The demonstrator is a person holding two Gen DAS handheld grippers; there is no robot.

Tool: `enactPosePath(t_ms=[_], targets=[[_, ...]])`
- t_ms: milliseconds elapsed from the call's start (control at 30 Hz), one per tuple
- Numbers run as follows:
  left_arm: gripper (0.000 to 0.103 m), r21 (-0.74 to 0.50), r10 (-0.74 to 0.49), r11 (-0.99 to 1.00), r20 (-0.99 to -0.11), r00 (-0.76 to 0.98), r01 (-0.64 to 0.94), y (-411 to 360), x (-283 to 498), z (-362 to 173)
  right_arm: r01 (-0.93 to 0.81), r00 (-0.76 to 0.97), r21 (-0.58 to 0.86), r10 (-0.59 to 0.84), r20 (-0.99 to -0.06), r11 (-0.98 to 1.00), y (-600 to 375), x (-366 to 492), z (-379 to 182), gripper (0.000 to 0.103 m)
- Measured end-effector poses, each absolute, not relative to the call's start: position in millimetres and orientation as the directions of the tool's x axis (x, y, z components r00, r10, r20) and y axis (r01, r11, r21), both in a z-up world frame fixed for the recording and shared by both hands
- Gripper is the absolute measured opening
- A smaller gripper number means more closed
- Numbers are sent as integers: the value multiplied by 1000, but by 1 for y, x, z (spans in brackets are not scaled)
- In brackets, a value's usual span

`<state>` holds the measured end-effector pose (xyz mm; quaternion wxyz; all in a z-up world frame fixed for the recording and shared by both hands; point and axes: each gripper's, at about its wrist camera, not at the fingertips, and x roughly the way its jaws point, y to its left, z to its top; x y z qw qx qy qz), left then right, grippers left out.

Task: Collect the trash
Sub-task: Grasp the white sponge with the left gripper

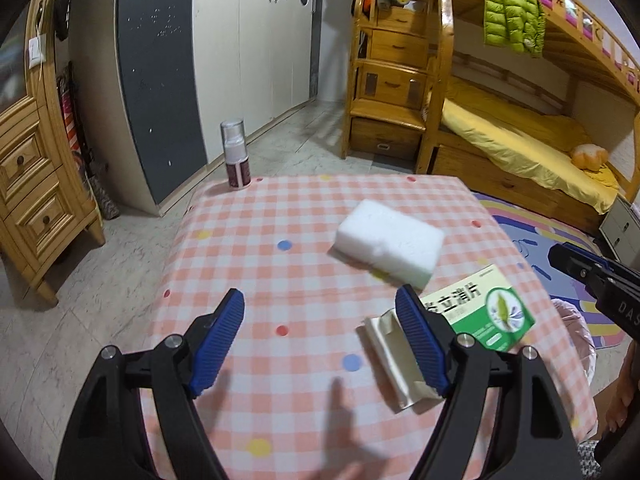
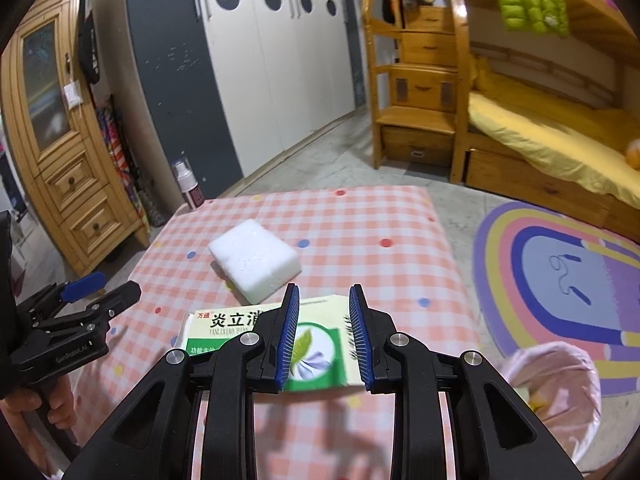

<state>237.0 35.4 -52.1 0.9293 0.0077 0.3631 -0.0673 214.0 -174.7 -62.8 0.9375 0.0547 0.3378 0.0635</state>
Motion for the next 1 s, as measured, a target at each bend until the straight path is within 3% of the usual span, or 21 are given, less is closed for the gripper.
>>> enactPosePath(t_ms=[333,500,633,767,833,1000], targets=[[80,28,-150,970,-708,690,240,-17,275,-65,-64,718,160,157,-678,985,-181,239,-82,27],[71,13,-182,954,-769,613,300,-47,300,-82,22,726,220,136,-674,975,-209,244,-81,28],[69,7,-186,947,-805,563,322,-60,315,-92,60,735,264,137,-664,963,-225,242,-80,28],[47,18,-159,950,-832,532,312,-64,325,-103,61,737,262,134,-663,963,-228,242,-80,28],[19,15,-164,952,-818,552,306,-60,323,-100,50,738,247,130,-662,968,-225,241,-80,28],[20,51,-154,956,-752,641,289,-40,300,-77,23,745,236,141,-652,971,-219,232,-78,28]])
